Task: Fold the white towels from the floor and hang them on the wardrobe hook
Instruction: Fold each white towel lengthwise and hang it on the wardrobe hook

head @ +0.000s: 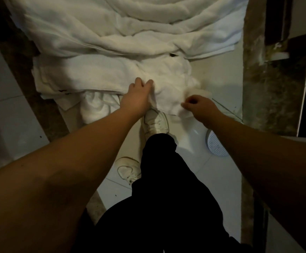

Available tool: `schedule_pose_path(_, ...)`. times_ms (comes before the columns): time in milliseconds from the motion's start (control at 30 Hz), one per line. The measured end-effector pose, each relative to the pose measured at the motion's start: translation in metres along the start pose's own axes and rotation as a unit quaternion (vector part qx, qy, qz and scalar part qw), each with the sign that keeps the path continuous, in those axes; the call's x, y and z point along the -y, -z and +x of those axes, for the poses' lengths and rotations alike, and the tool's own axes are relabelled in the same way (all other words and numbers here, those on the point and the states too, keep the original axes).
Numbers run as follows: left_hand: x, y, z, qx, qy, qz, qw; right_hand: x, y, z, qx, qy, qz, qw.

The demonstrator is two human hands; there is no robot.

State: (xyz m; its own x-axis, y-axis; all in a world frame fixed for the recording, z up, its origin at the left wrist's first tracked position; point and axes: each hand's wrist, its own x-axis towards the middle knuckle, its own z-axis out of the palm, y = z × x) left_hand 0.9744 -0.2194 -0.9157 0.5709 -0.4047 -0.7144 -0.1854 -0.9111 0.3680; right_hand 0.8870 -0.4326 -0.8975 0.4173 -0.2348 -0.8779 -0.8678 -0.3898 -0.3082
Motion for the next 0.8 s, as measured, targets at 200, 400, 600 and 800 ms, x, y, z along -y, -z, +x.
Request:
schedule_pose_path(200,0.008,0.005,0.006,-0.05,-0.047,0.129,0.989,-0.001,-0.001,-0.012,0.082,-0.032,0.288,0.954)
schedule_pose_path(400,0.013,0.025,-0.002,-0.059,-0.039,0.051,0.996,0.005,-0.004,-0.027,0.075,-0.052,0.389,0.917)
schedule_pose_path(600,-0.014,0.056,-0.04,-0.091,0.023,-0.103,0.99,0.024,0.014,-0.06,0.042,-0.05,0.362,0.93)
schedule_pose_path(800,-0.058,0.081,-0.114,-0.028,-0.096,-0.17,0.98,0.093,0.018,-0.121,0.067,0.018,0.336,0.939)
